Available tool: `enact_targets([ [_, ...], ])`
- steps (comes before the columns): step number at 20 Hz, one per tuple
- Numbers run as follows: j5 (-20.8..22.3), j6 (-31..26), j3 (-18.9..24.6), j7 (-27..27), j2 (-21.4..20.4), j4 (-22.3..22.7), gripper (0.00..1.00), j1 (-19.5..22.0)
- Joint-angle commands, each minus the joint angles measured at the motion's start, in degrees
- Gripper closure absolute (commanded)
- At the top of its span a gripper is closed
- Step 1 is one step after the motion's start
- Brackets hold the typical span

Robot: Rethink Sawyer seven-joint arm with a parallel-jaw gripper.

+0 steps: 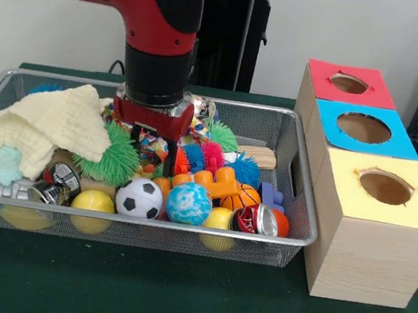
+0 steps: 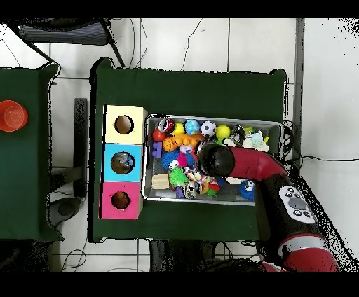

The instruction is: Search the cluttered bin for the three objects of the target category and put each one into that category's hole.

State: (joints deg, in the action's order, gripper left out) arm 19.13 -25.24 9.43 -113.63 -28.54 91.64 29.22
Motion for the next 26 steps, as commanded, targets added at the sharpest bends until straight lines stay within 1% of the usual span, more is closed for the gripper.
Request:
enact_targets([
  [1, 6.1, -4.6, -0.7, 5.2, 5.9, -7.2, 0.00, -1.5],
  [3, 6.9, -5.5, -1.0, 5.1, 6.8, -8.0, 0.00, -1.9],
  [8, 8.3, -9.2, -1.7, 6.0, 10.5, -12.6, 0.00, -2.9],
  [9, 8.7, -10.0, -2.0, 5.9, 10.5, -13.0, 0.00, -3.4],
  [10, 9.0, -10.2, -2.0, 6.1, 11.6, -14.1, 0.00, -3.1],
  [14, 10.2, -12.9, -3.3, 6.0, 12.1, -16.2, 0.00, -4.3],
  [15, 10.8, -15.5, -4.8, 5.5, 12.2, -17.5, 0.00, -5.8],
  [17, 11.6, -19.3, -6.0, 6.0, 11.5, -18.3, 0.00, -7.0],
  [18, 11.8, -19.9, -6.3, 6.1, 10.5, -17.6, 0.00, -7.0],
  [20, 12.0, -22.0, -7.0, 5.8, 10.5, -18.0, 0.00, -7.5],
  [21, 12.3, -22.8, -6.9, 6.2, 10.5, -17.9, 1.00, -7.5],
  [24, 12.5, -21.5, -6.5, 6.4, 10.2, -17.3, 1.00, -7.3],
  [26, 12.5, -21.6, -6.3, 6.5, 9.6, -16.4, 1.00, -7.2],
])
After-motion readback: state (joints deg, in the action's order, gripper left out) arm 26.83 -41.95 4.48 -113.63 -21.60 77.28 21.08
